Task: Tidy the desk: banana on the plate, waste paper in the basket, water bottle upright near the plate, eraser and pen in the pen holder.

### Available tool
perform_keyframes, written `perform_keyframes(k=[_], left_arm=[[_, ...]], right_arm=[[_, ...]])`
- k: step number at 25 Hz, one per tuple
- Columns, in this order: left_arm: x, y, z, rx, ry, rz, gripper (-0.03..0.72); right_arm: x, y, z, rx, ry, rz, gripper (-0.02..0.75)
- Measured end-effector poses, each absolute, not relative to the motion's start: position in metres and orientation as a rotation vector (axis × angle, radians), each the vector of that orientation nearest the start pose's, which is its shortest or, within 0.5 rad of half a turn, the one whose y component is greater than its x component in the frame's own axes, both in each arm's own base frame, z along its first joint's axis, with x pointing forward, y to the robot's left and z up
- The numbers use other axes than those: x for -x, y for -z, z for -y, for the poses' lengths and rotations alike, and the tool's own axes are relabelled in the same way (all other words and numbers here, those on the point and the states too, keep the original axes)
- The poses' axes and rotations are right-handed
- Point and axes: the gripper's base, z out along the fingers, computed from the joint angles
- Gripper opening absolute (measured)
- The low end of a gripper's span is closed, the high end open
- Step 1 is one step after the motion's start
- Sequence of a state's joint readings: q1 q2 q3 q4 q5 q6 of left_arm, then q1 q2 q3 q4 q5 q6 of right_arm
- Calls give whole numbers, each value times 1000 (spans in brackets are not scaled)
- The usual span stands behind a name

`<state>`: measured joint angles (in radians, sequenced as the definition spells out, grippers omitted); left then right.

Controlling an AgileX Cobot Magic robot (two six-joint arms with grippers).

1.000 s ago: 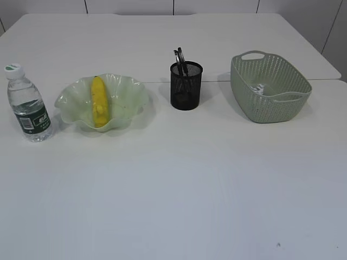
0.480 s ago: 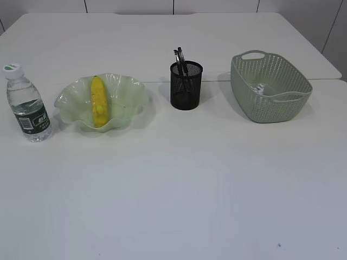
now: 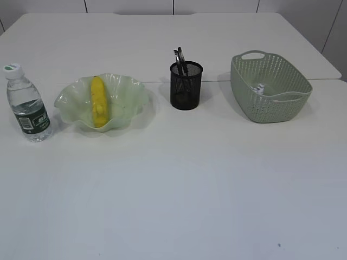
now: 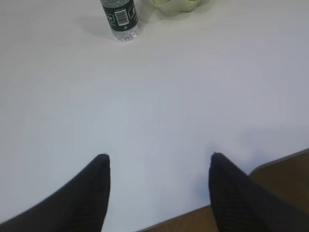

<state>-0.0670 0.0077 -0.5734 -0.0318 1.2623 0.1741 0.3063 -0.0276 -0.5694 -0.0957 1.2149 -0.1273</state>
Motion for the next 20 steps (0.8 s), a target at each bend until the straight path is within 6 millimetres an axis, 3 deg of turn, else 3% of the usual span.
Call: perform_keyframes(k=[4,20], left_arm=[[20,-280,1,-269,-26,-2154,455],[19,-282,5,-273,19,-2127,454]], right_arm=[[14,-273,9,449,-51,-2071,335],[13,-271,7,450,-63,-2063,335]])
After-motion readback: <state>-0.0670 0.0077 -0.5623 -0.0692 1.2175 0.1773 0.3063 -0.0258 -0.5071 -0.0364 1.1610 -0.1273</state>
